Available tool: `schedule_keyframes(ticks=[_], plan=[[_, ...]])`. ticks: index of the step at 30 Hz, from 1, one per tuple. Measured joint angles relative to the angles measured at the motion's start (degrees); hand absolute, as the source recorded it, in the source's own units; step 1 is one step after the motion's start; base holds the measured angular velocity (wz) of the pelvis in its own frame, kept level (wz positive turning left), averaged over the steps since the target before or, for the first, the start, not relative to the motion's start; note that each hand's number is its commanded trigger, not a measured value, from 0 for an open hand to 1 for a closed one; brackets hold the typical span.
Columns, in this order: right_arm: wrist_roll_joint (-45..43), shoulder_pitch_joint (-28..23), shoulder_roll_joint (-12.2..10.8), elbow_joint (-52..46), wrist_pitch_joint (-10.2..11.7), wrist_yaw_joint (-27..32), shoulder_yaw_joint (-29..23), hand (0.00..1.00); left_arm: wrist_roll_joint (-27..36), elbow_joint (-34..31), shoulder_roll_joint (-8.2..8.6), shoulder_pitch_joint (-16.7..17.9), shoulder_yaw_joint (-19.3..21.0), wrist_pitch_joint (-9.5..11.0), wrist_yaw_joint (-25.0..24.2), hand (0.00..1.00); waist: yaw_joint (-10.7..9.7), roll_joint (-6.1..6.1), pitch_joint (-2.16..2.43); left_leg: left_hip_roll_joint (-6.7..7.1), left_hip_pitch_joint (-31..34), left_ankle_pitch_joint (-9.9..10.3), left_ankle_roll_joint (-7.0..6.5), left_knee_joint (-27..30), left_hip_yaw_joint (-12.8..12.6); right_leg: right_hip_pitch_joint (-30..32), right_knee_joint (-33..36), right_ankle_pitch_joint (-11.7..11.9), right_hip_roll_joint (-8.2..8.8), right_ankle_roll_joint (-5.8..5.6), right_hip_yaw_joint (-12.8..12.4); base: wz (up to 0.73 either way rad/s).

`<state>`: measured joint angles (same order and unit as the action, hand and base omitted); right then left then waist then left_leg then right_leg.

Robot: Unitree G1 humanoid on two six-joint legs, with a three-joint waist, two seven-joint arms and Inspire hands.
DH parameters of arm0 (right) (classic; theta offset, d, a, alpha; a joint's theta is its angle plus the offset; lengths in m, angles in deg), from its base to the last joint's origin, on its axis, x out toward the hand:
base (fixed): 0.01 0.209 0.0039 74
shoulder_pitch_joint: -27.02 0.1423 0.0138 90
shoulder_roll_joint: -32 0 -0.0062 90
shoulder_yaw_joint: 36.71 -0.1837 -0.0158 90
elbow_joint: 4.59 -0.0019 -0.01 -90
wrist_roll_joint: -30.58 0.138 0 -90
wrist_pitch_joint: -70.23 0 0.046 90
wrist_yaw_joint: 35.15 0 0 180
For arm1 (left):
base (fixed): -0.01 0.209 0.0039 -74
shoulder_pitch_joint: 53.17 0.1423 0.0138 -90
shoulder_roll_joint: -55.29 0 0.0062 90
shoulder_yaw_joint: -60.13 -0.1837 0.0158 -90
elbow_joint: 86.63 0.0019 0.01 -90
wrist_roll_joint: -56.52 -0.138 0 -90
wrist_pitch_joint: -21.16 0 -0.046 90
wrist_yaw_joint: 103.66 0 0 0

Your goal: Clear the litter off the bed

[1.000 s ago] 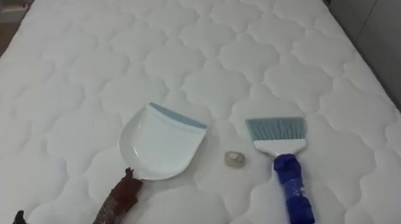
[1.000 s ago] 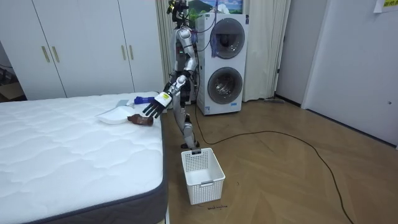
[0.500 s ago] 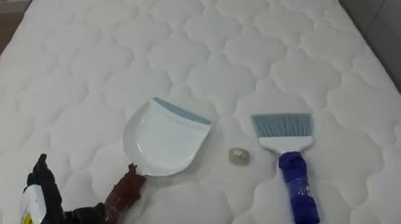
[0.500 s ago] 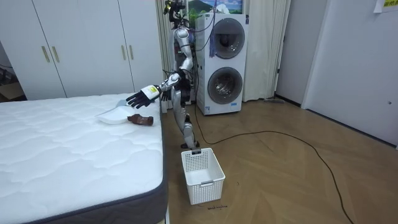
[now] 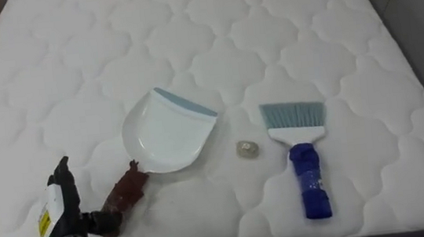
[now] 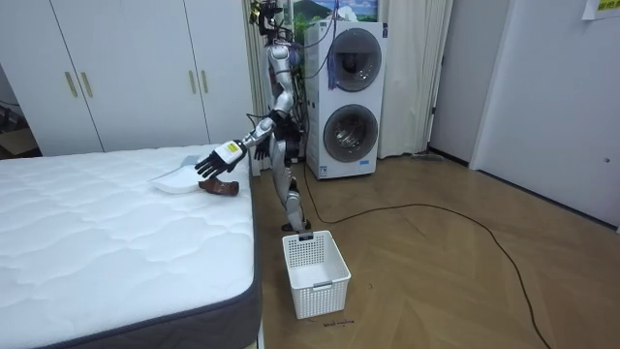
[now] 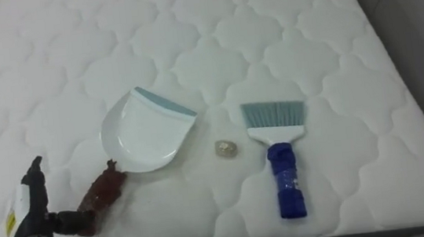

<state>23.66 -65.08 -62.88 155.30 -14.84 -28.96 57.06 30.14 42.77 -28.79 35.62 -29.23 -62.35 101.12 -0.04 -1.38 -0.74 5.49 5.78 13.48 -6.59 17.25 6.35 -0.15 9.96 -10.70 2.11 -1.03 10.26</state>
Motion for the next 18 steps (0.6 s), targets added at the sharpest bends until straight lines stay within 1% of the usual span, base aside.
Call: schedule_keyframes(ticks=[1,3,5,7,12,14,17,18], plan=[[0.2,0.3,0.0,0.4,0.0,0.0,0.3,0.00,0.3,0.9,-0.01,-0.8,-0.5,0.0,-0.2,0.00,0.0,-0.09,-0.07,-0.01,0.2,0.0,0.00,0.2,-0.1,0.3,0.0,0.0,0.01,0.00,0.0,0.00],[0.4,1.8,0.0,1.3,0.0,0.0,1.9,0.00,3.1,3.7,-0.02,-3.0,-2.6,0.0,-0.4,0.00,0.0,-0.24,-0.15,-0.05,1.6,0.0,0.00,0.6,-0.2,1.8,0.5,0.0,0.04,0.05,0.0,-0.02],[0.4,2.6,0.0,1.6,0.1,0.0,2.2,0.00,4.6,5.1,-0.01,-3.9,-3.8,0.1,-0.5,0.00,-0.4,-0.25,-0.16,-0.08,2.6,0.0,0.00,0.8,-0.3,2.8,0.9,0.1,0.06,0.05,0.0,-0.03],[0.4,3.3,0.0,2.5,0.3,0.0,2.4,0.00,5.2,6.2,-0.03,-4.4,-4.0,0.3,-0.5,0.00,-1.1,-0.24,-0.16,-0.09,3.3,0.0,0.00,0.9,-0.4,3.5,0.9,0.1,0.06,0.06,0.0,0.00],[0.4,5.0,0.0,4.2,0.6,0.4,4.0,0.00,6.7,10.3,-0.03,-7.3,-4.2,1.2,-0.5,0.00,-1.3,-0.22,-0.19,-0.27,4.7,0.0,0.01,1.0,-0.8,5.1,0.9,0.1,0.01,0.13,0.0,-0.02],[0.4,5.5,-0.1,4.5,0.8,0.7,4.2,0.00,6.7,11.4,-0.03,-8.3,-4.4,1.2,-0.5,0.00,-1.7,-0.21,-0.25,-0.29,5.2,0.0,0.02,1.0,-0.8,5.5,0.9,0.1,0.02,0.13,0.2,0.02],[0.8,5.9,0.0,4.9,0.8,1.2,4.2,0.00,7.3,11.4,-0.04,-9.3,-5.4,1.2,-0.3,0.00,-1.8,-0.28,-0.29,-0.37,6.6,0.0,0.03,1.0,-1.0,7.0,1.3,0.1,0.03,0.13,0.4,-0.01],[1.2,6.7,-0.1,5.4,0.8,1.2,4.5,0.00,7.8,11.4,-0.04,-9.6,-5.7,1.3,-0.3,0.00,-1.8,-0.32,-0.39,-0.47,7.1,0.0,0.03,1.1,-1.1,7.8,1.7,0.1,0.00,0.13,0.4,-0.07]])
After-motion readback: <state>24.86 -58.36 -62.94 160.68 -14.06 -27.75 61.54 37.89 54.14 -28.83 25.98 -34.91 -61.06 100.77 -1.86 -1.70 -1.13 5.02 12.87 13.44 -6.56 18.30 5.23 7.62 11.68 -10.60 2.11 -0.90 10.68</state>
